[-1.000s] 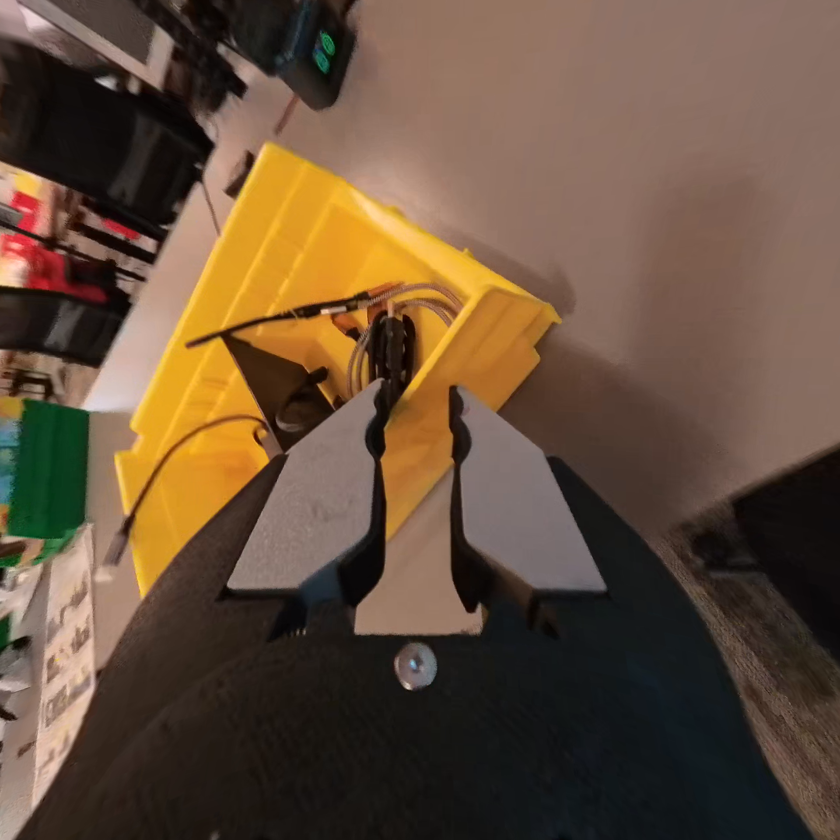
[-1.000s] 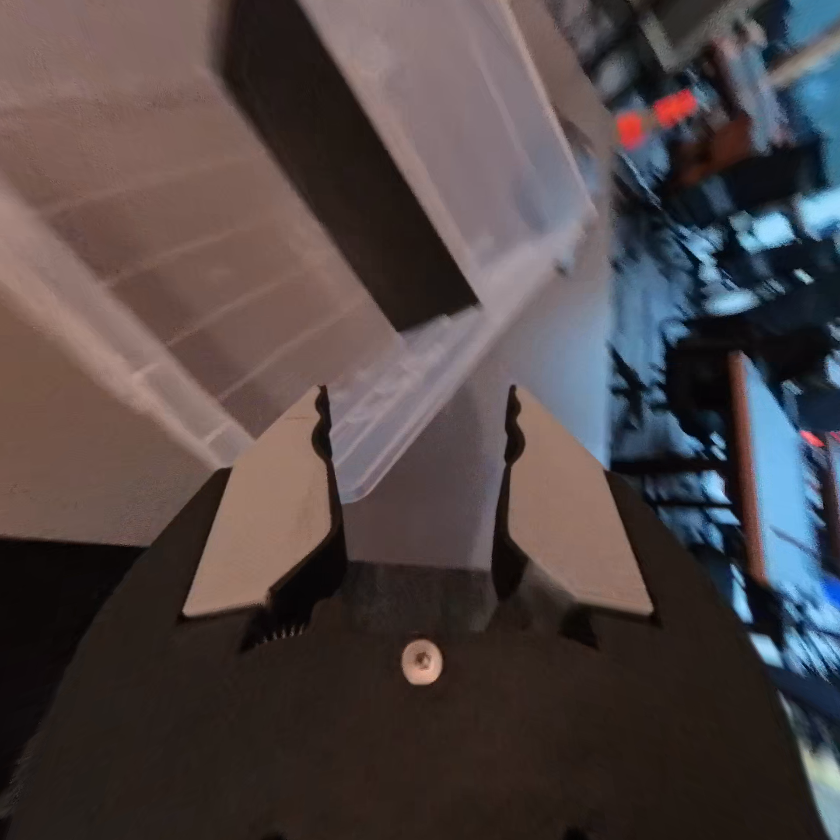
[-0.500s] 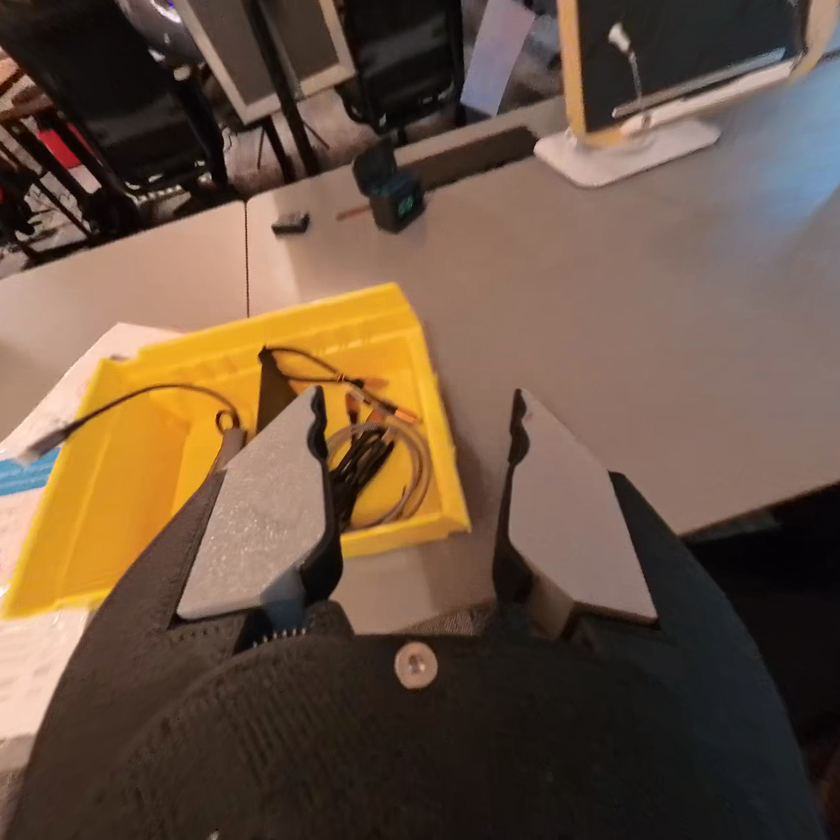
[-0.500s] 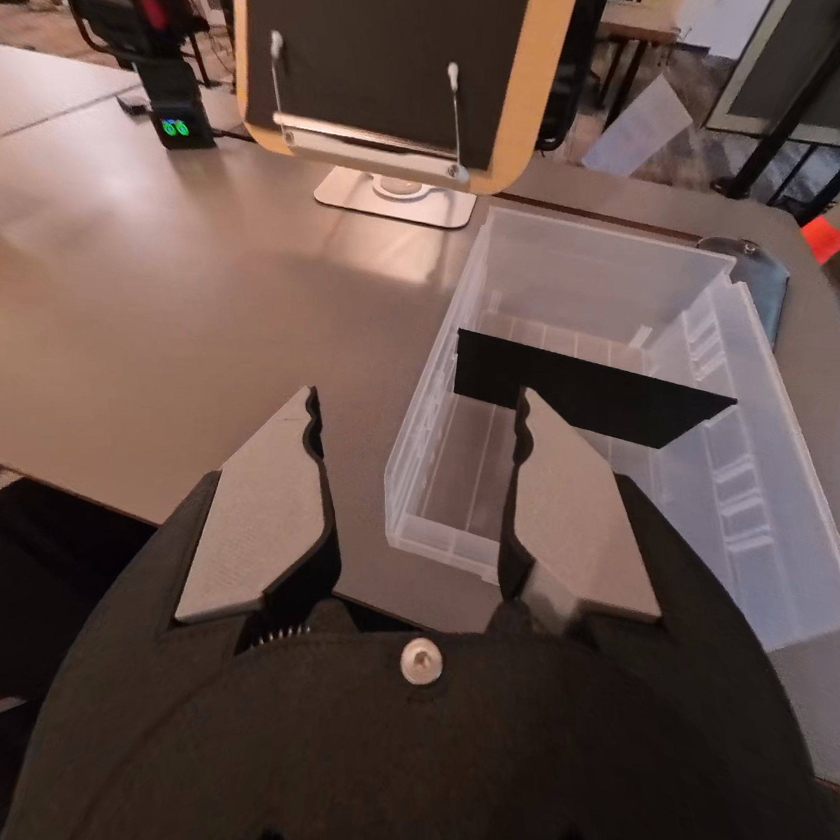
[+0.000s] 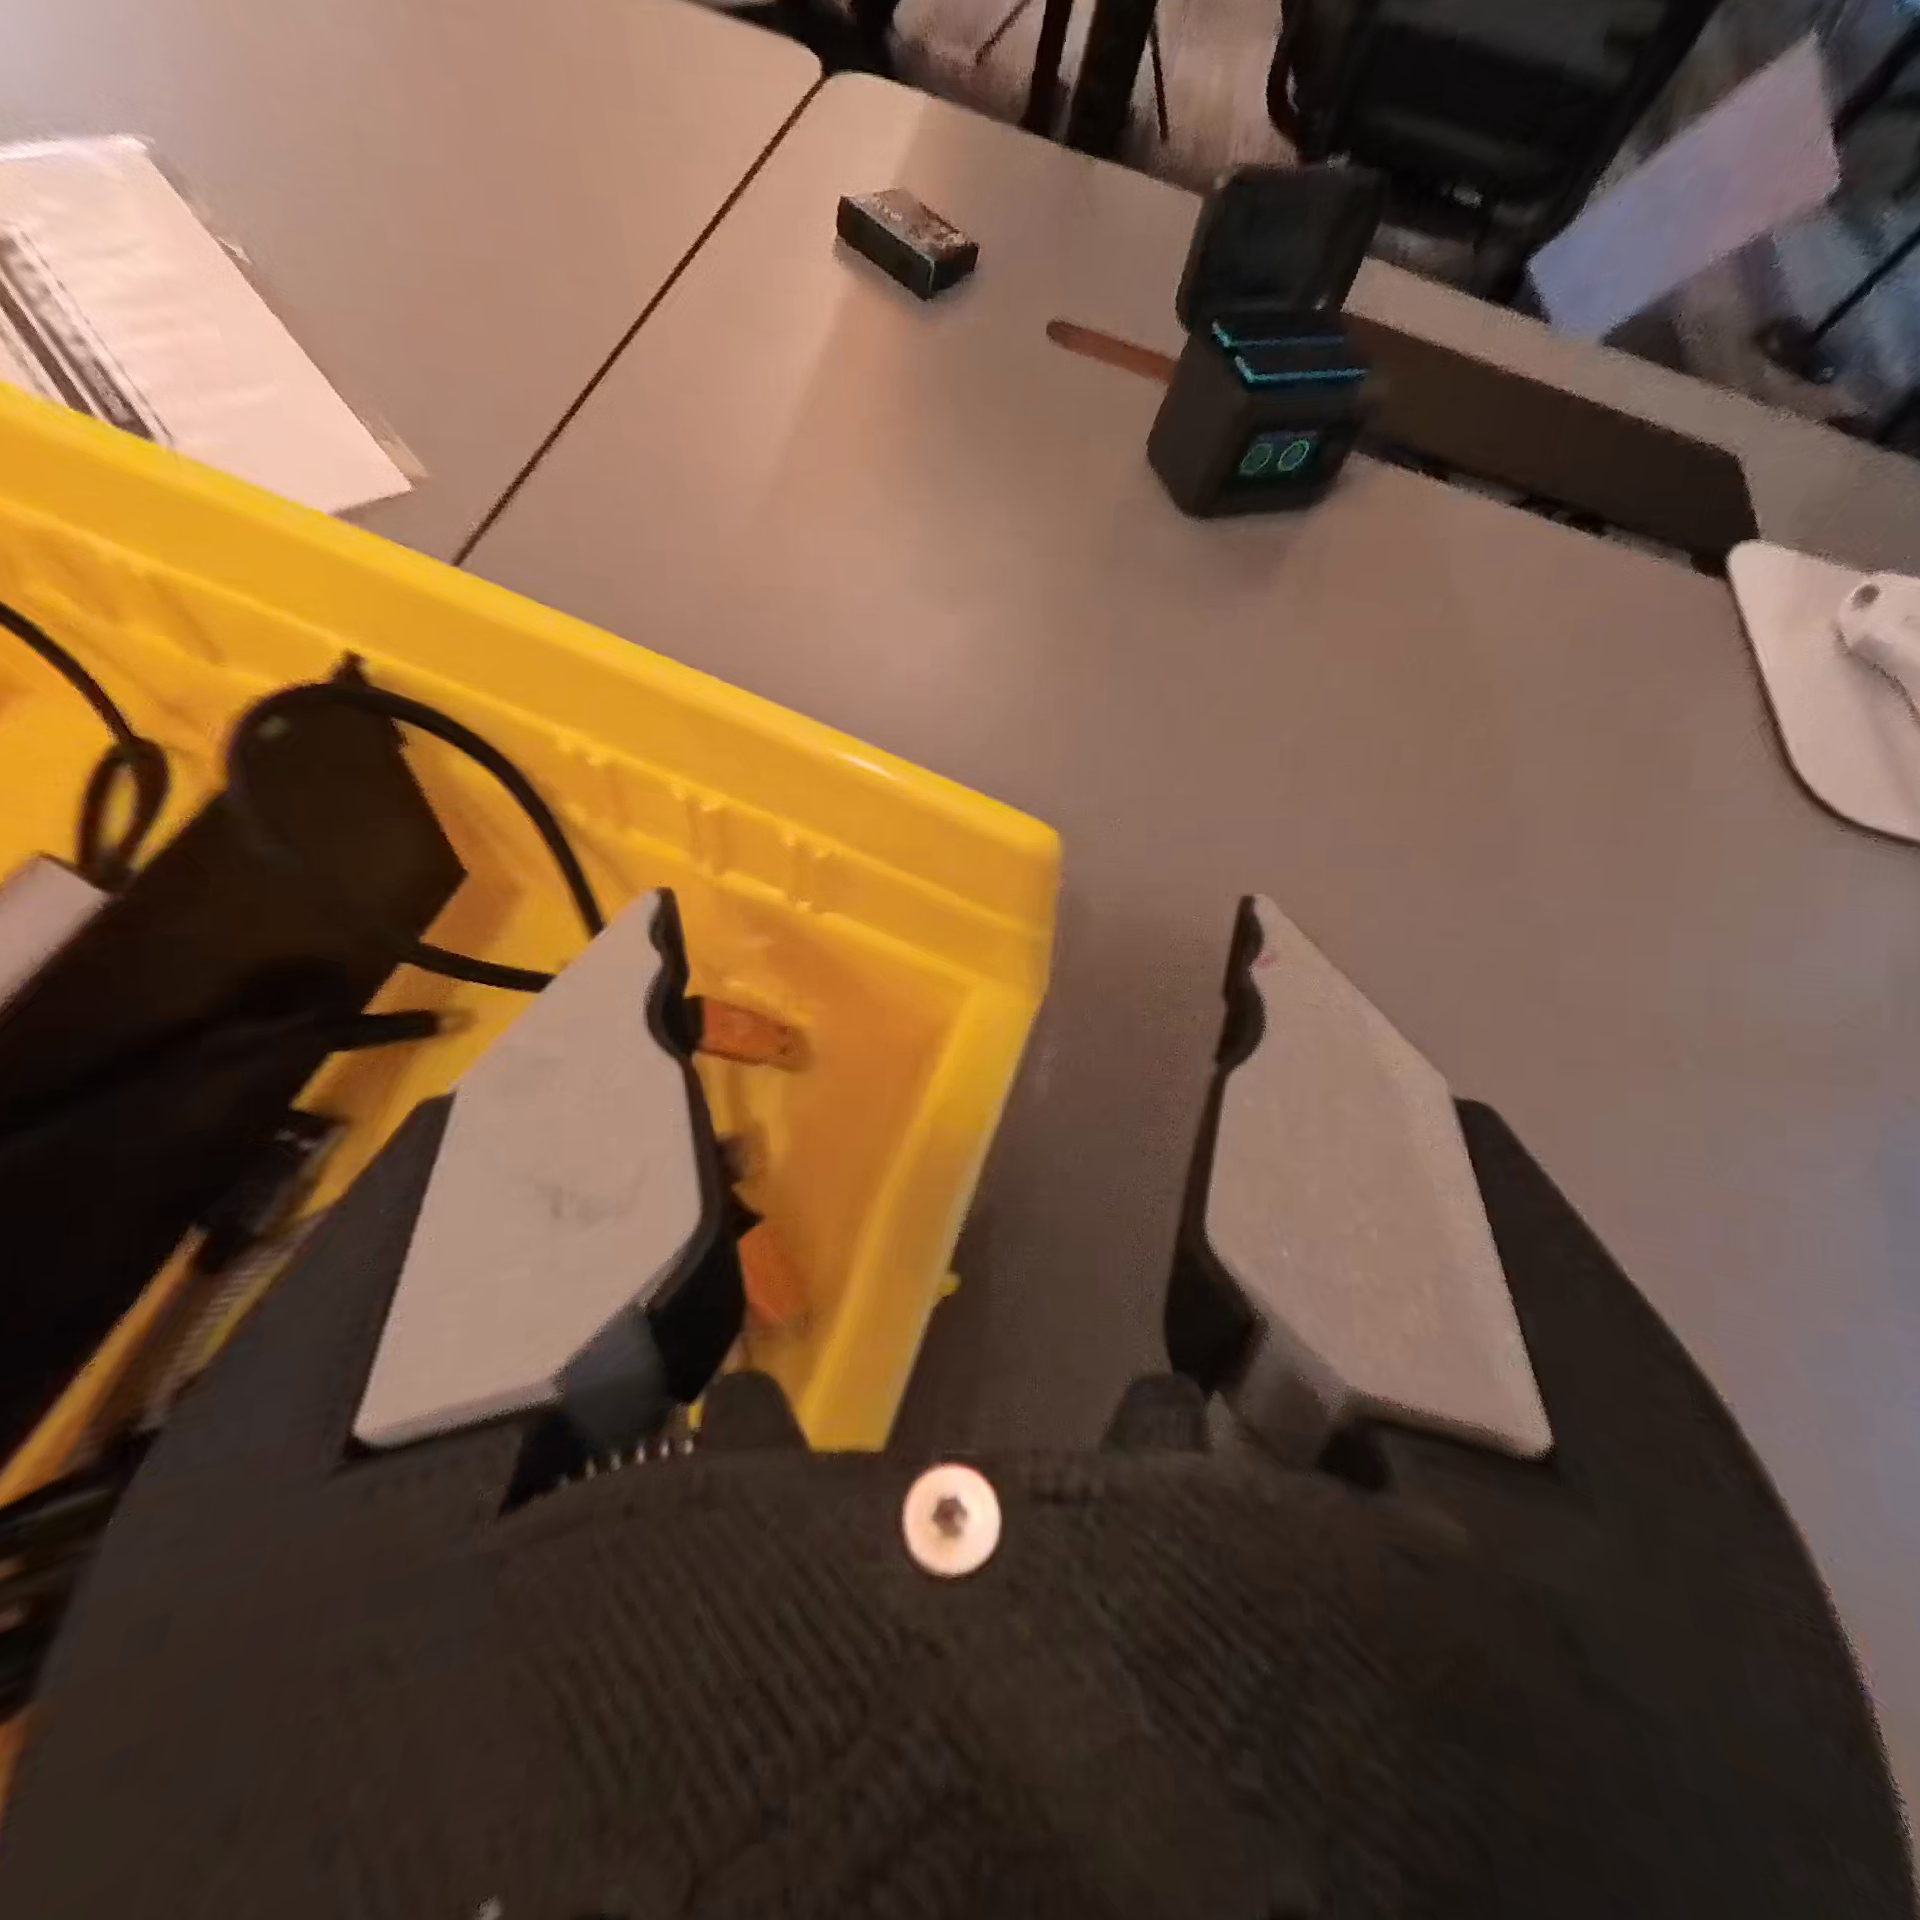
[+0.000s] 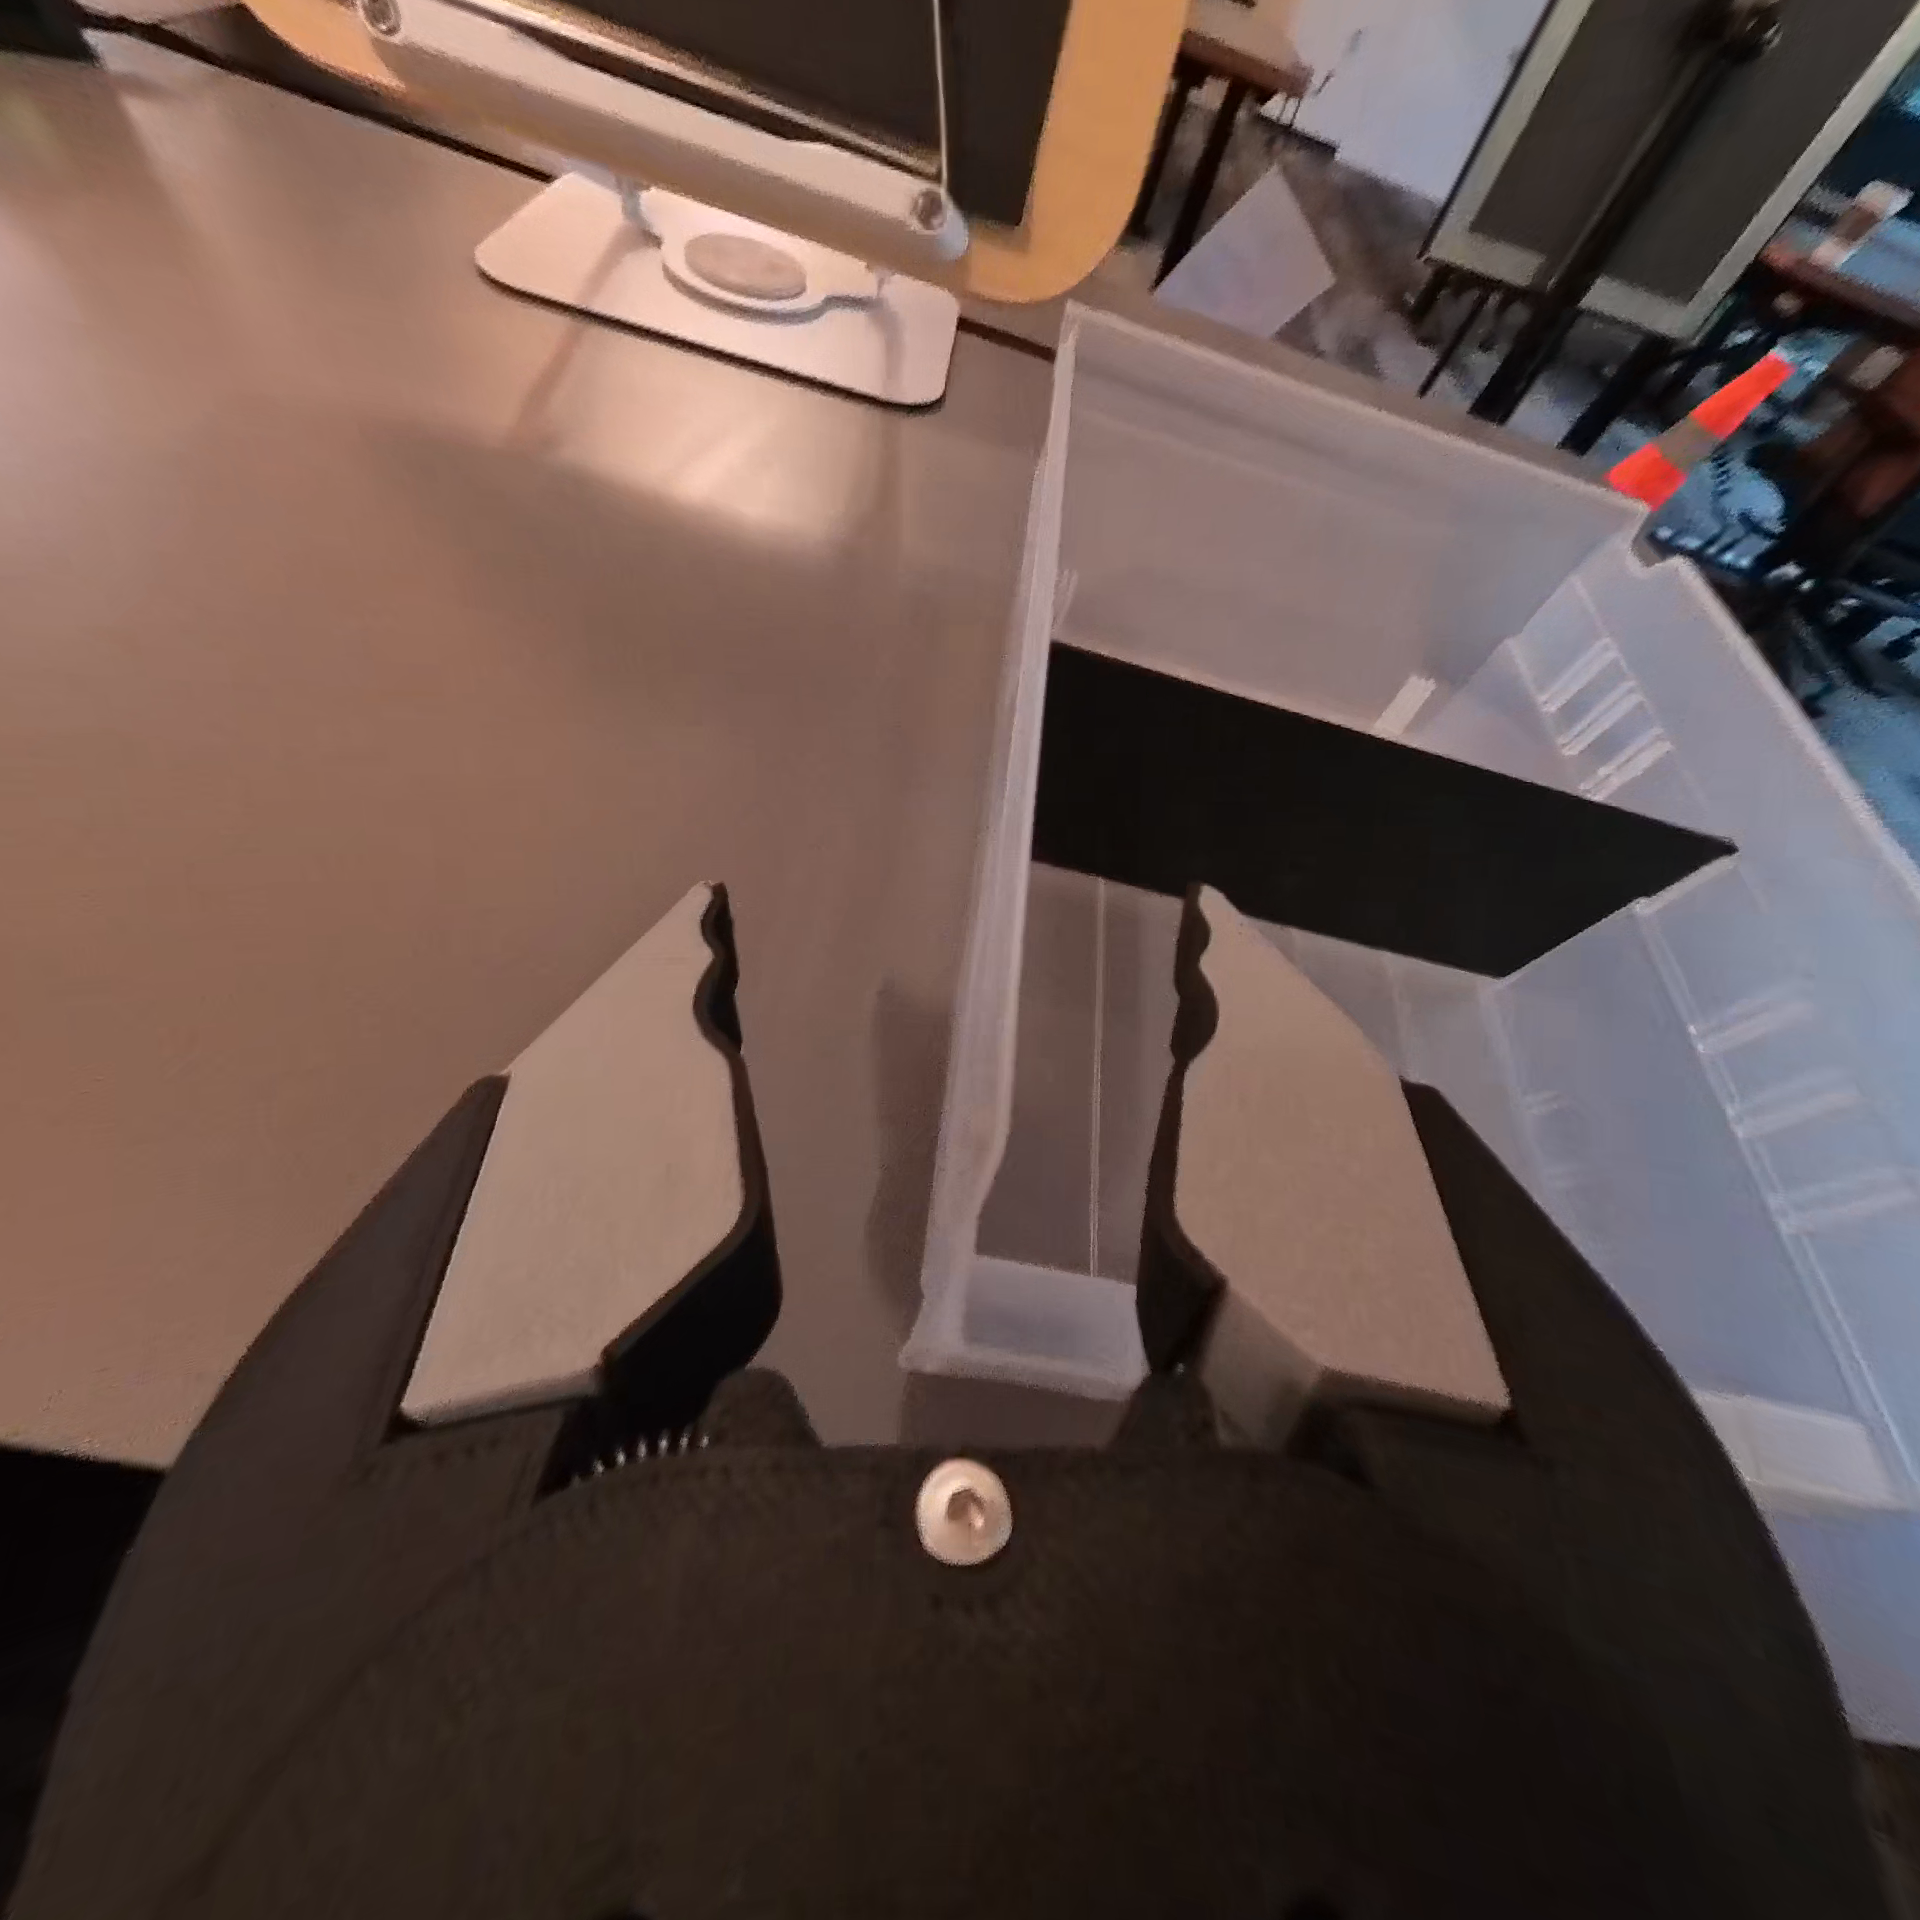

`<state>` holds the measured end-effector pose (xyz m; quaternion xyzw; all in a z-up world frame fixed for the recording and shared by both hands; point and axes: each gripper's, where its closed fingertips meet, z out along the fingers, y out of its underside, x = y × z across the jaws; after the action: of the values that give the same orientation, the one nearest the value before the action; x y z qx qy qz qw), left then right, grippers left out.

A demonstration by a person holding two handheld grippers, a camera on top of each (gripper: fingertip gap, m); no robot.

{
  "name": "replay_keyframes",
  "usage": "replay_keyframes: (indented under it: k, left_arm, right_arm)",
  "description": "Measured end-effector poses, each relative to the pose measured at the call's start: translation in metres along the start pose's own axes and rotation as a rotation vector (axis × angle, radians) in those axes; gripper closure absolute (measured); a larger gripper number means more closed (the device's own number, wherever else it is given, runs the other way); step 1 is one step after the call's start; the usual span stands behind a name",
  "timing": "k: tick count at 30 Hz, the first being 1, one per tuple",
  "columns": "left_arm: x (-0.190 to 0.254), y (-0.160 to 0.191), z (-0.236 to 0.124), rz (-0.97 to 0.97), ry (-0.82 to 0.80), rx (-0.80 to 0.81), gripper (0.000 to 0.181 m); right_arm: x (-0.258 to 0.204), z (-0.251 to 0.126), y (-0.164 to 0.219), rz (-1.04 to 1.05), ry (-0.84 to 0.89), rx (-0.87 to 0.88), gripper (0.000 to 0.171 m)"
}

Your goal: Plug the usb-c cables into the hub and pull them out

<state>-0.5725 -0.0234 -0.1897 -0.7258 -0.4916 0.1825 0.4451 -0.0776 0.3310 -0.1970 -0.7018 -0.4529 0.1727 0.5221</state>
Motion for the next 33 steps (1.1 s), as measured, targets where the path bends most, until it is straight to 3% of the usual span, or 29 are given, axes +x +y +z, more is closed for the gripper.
replay_keyframes:
  k: [4, 6, 8, 11, 15, 18, 20, 26, 30, 33]
  left_arm:
    - [0.005, 0.013, 0.022, 0.073, -0.148, 0.067, 0.081]
    - [0.000, 0.003, 0.023, 0.144, -0.247, 0.132, 0.107]
    - [-0.001, -0.005, 0.020, 0.200, -0.294, 0.171, 0.154]
    - [0.001, -0.002, 0.020, 0.242, -0.253, 0.164, 0.161]
    - [0.027, 0.016, 0.004, 0.346, -0.045, 0.174, 0.168]
    - [0.045, 0.039, -0.027, 0.406, 0.184, 0.190, 0.171]
    - [0.039, 0.051, -0.049, 0.414, 0.255, 0.197, 0.174]
    - [-0.009, 0.057, -0.074, 0.386, 0.151, 0.255, 0.179]
    - [-0.007, 0.055, -0.080, 0.418, 0.031, 0.299, 0.180]
    - [-0.013, 0.052, -0.093, 0.332, -0.044, 0.386, 0.180]
  right_arm:
    - [0.000, 0.006, -0.004, -0.021, 0.037, 0.021, 0.096]
    - [0.003, 0.007, 0.000, -0.026, 0.046, 0.011, 0.108]
    - [0.011, 0.007, 0.007, -0.027, 0.073, 0.005, 0.136]
    - [0.017, 0.005, 0.007, -0.051, 0.086, 0.025, 0.168]
    - [0.018, 0.004, 0.008, -0.035, 0.061, 0.026, 0.169]
    - [0.018, 0.004, 0.008, -0.022, 0.036, 0.018, 0.168]
    - [0.019, 0.007, 0.007, -0.022, 0.036, 0.014, 0.168]
    - [0.021, 0.036, -0.004, -0.021, 0.083, -0.040, 0.168]
    - [0.039, 0.056, -0.010, -0.084, 0.253, -0.094, 0.162]
    - [0.048, 0.059, -0.010, -0.135, 0.368, -0.127, 0.164]
